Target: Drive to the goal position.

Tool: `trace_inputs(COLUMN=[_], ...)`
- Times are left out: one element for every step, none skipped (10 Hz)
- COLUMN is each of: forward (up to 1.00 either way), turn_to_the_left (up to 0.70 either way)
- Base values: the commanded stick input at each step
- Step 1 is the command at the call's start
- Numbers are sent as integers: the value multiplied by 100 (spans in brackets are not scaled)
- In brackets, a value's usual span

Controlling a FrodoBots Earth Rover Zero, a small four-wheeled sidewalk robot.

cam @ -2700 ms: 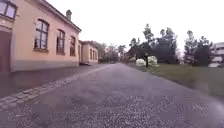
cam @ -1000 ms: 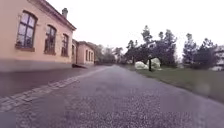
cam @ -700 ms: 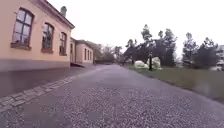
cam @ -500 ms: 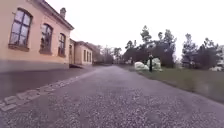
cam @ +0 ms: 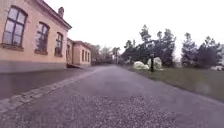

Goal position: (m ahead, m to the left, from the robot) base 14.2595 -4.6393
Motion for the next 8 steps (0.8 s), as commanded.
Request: trace_inputs(forward=[100,100,100,100,100,100,100,100], turn_to_the_left=[0,0,0,0,0,0,0,0])
